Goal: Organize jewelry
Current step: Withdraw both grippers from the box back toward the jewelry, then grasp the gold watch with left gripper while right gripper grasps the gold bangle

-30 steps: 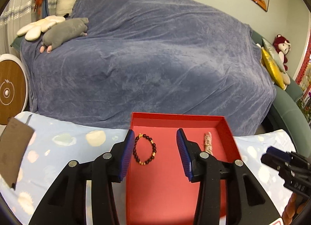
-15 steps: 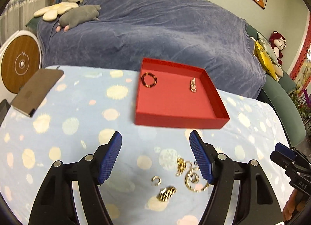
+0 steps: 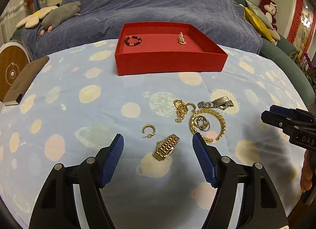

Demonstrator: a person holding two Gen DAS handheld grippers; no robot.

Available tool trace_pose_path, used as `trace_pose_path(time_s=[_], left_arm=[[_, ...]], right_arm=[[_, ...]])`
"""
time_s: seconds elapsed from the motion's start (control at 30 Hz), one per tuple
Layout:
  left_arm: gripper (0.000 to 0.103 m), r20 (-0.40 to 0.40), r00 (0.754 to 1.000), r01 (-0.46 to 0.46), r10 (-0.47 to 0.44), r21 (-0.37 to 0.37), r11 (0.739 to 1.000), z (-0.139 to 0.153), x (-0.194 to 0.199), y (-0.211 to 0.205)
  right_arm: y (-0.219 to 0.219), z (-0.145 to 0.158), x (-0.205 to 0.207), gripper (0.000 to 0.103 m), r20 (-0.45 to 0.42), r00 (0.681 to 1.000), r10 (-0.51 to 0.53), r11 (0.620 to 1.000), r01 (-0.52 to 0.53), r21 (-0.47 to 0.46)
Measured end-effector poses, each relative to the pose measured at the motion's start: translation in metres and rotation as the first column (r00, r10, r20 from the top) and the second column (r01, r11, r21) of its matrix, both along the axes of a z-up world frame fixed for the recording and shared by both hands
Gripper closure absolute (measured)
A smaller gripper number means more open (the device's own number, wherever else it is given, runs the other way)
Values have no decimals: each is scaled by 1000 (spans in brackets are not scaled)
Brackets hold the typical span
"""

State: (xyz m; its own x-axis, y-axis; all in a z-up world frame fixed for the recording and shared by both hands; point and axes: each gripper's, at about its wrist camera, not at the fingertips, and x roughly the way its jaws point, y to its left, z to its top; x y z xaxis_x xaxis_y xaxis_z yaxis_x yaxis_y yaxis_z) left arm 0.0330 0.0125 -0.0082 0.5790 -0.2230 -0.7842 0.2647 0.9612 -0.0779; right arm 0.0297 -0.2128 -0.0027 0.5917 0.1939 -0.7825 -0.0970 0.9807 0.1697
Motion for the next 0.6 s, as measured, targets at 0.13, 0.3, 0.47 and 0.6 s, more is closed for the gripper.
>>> trace_pose_path(time_s=[0.13,0.3,0.47,0.6], left_arm=[[34,0,1000,9,-9,9,1000,-8,0,-3],[41,-1,1000,5,-5,21,1000,-15,1,-3],[62,-24,1000,9,-9,5,1000,-23,2,-3],[82,-28,999,29,-30,-13,999,-23,2,-5]], right_arm=[[6,-4,-2,52,-12,1000,20,1000,-20,-2],[16,-6,-3,52,-15,999,46,999,-47,-8],[19,-10,-1,52,-30,998,53,999,-53,-7],[24,-12,1,52,-34,997,63,998,-63,-4]])
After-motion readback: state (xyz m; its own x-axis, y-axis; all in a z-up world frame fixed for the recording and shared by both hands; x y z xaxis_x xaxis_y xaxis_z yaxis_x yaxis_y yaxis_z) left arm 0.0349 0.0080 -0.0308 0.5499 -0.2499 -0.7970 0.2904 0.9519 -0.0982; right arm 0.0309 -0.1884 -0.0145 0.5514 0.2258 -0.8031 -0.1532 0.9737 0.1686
